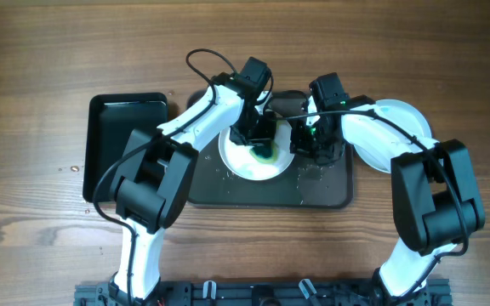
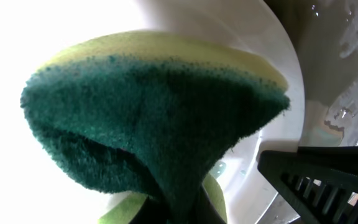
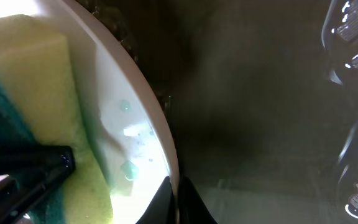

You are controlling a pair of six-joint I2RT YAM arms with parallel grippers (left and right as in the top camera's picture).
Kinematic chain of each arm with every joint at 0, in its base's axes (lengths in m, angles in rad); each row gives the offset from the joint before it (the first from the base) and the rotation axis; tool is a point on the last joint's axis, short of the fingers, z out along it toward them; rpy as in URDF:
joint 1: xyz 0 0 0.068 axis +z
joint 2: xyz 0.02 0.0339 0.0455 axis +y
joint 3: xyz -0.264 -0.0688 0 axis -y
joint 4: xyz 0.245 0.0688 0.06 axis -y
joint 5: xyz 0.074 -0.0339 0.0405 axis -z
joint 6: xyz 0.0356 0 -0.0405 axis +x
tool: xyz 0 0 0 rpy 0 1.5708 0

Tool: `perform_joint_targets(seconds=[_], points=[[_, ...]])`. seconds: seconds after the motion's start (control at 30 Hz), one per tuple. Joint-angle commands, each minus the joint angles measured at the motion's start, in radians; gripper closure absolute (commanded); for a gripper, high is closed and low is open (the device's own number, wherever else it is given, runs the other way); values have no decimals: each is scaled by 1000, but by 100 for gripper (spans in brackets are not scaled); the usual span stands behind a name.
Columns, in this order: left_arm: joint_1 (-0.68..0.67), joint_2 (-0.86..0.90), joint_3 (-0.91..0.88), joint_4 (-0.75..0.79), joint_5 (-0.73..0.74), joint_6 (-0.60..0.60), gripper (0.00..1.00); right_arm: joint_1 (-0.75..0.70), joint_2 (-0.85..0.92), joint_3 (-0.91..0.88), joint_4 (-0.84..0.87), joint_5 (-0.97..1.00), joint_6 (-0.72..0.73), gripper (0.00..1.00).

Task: Clean dirty plates on tray and stack at the side
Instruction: 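Scrub the last plate with the sponge in the left gripper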

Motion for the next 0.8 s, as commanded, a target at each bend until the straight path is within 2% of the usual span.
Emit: perform_joint_targets(seconds=[0.0, 0.1, 0.23, 0.33, 0.5, 0.63, 0.77], points=[[30, 14, -12, -2, -201, -73, 96, 2, 19, -6, 0, 6, 0, 96], [59, 14, -11, -31, -417, -155, 96, 2, 19, -6, -2, 6, -1, 96], [111, 10, 26, -164, -546, -211, 96, 2, 19, -6, -3, 7, -5, 96], [150, -14, 85, -269, -500, -211, 96, 2, 19, -5, -3, 7, -5, 96], [185, -71, 229, -418, -398, -113, 96, 2, 18, -4, -3, 6, -14, 96], [222, -137, 340, -508, -391, -73, 96, 3, 3, 0, -5, -3, -47, 96], [296, -224, 404, -564, -392, -32, 96, 29, -79, 16, -41, 157, -55, 96]])
